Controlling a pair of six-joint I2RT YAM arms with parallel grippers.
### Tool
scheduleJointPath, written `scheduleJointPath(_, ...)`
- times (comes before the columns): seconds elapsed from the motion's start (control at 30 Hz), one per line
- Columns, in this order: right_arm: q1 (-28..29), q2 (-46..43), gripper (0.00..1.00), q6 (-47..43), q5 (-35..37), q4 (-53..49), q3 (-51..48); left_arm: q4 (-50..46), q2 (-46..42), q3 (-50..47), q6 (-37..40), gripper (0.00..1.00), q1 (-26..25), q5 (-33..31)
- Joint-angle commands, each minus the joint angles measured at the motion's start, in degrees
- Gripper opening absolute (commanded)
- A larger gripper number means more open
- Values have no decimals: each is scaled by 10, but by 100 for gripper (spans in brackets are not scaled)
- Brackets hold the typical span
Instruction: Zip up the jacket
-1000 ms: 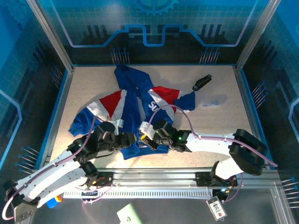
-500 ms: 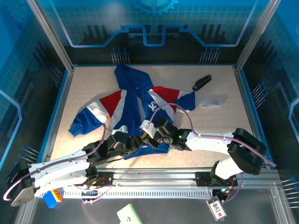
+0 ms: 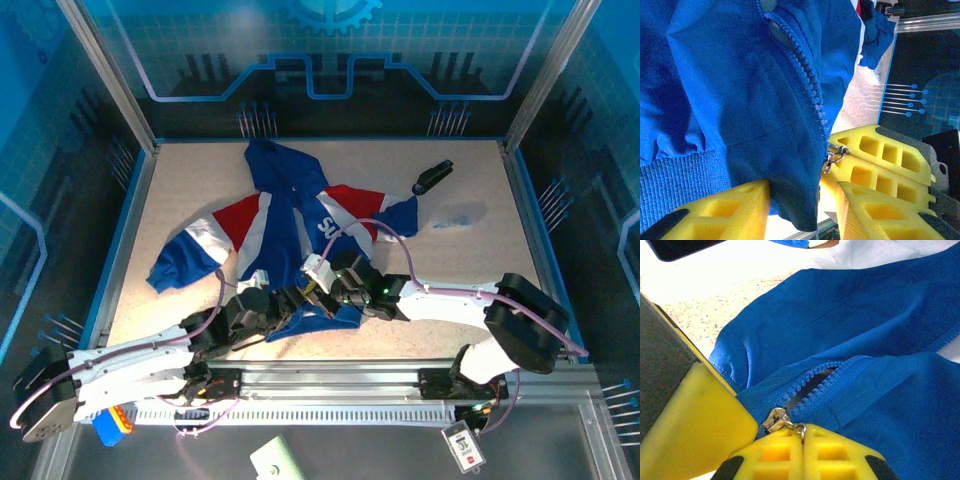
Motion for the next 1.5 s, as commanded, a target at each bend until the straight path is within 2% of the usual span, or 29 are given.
scheduleJointPath(0.0,0,10,0,3,-39,11,11,37,-10,-10,0,37,3,-29)
scheduleJointPath(0.53,0,8,0,-1,-51,11,14,27,-37,-19,18,23,29,-19)
scheduleJointPath(0.67,0,4,0,-4,-55,7,16,13,-47,-18,32,13,38,-12)
scheduleJointPath(0.77,0,1,0,-5,-55,3,17,-9,-58,-14,51,0,40,-10)
scheduleJointPath(1.0,0,1,0,-9,-36,-25,31,-129,-88,19,120,0,41,0)
scheduleJointPath(1.27,0,34,0,-12,-5,-56,70,-195,-83,45,196,0,41,53)
scheduleJointPath(1.47,-1,49,0,-14,5,-64,88,-233,-100,49,213,0,41,60)
